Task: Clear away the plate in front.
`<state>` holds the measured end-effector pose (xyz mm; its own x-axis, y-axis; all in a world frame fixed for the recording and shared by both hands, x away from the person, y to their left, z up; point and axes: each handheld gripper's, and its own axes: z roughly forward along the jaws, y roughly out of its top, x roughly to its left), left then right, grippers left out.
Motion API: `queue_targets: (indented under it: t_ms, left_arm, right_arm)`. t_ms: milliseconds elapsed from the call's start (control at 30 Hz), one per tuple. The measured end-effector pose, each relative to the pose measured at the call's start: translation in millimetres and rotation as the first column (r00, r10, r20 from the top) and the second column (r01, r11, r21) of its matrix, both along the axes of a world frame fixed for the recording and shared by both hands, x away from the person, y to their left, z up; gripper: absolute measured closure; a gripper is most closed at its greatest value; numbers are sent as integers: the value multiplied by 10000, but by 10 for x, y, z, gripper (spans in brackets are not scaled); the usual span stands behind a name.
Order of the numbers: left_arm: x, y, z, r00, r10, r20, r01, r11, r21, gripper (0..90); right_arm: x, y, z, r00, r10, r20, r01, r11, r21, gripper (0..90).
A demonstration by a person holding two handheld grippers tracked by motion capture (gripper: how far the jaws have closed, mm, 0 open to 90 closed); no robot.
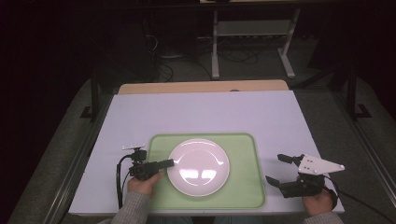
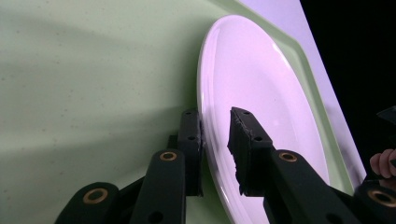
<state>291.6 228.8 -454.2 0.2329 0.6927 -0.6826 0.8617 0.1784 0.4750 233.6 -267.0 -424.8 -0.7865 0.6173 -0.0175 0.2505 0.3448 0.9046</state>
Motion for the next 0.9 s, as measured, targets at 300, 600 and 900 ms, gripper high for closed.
queue_targets:
  t_ms: [300,600,900]
  left_arm:
    - [10,80,57,9997,121,204,-122,9999,40,735]
    - [12,114,192,9966,-111,821,90,9996,262,731]
    - [-28,170,310,9839,-453,1730,352,9975,613,718]
  right_arm:
    - [0,5,-2,10000,4,-21,-4,10000,-19,134]
    - [1,-2,-2,10000,-36,-14,36,10000,-22,134]
    - [5,-13,-11,9998,-161,-67,161,9998,63,134]
